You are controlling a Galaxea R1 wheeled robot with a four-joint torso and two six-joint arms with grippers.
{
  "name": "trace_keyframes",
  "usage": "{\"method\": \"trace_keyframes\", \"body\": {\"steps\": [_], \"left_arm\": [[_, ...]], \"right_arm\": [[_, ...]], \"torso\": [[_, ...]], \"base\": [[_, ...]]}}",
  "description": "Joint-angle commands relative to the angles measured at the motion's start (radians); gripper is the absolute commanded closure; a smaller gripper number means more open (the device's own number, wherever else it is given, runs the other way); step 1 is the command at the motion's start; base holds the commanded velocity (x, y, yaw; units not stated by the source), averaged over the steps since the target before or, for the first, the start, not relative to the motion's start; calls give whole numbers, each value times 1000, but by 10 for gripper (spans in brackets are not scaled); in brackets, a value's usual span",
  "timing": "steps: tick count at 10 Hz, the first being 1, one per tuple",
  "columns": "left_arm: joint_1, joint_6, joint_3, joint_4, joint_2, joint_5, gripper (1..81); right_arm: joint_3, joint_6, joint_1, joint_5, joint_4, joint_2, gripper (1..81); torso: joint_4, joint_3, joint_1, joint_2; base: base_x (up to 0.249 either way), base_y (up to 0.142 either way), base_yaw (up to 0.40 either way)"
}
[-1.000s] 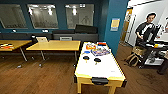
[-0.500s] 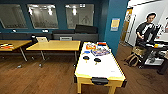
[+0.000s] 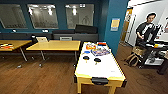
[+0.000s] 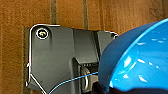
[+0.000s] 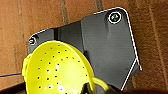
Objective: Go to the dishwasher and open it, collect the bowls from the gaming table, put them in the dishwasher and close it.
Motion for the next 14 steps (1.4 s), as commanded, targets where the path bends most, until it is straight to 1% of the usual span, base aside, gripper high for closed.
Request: {"method": "trace_keyframes", "body": {"steps": [1,4,7,10,14], "left_arm": [[-42,5,1,10,-7,0,811],[-42,5,1,10,-10,-16,811],[-42,5,1,8,-10,-26,811],[-44,5,1,5,-10,-25,811],[-45,3,1,10,-7,-22,811]], "right_arm": [[-4,-3,43,-36,-14,-16,811],[-4,-1,46,-36,-12,-15,811],[-4,-1,49,-36,-12,-16,811],[-4,-1,49,-36,-12,-18,811],[-6,-1,50,-36,-12,-18,811]], "torso": [[0,0,0,0],[0,0,0,0],[0,0,0,0],[0,0,0,0],[0,0,0,0]], "base": [[0,0,0],[0,0,0],[0,0,-124],[0,0,-267],[0,0,-354]]}}
